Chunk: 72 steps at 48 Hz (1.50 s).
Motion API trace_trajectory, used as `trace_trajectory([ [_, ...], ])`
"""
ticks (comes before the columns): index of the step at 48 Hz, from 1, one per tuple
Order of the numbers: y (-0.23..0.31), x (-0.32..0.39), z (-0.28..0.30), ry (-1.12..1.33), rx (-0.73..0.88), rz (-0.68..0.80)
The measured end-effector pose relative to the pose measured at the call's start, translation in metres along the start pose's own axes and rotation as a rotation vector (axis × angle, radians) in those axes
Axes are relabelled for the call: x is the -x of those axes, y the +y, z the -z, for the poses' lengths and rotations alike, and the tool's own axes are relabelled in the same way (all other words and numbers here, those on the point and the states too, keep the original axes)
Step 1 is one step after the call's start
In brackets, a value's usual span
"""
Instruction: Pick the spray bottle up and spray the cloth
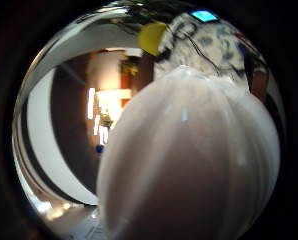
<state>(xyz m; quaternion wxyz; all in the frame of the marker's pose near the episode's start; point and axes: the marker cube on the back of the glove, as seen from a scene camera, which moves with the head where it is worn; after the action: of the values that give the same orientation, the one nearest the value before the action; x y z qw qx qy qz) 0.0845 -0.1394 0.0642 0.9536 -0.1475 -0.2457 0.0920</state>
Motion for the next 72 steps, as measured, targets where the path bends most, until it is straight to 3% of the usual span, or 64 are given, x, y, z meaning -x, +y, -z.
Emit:
trace_trajectory([
  [6,-0.012,0.009,-0.031,0.243,0.204,-0.129],
  [15,-0.031,0.003,-0.077,0.507,0.290,-0.314],
  [33,-0.041,-0.004,-0.099,0.627,0.388,-0.387],
  [38,-0.041,0.020,-0.080,0.535,0.294,-0.313],
  [53,-0.069,0.126,-0.021,0.024,-0.185,0.159],
  [62,-0.109,0.180,-0.045,-0.367,-0.452,0.449],
  [72,-0.171,0.207,-0.102,-0.591,-0.525,0.521],
])
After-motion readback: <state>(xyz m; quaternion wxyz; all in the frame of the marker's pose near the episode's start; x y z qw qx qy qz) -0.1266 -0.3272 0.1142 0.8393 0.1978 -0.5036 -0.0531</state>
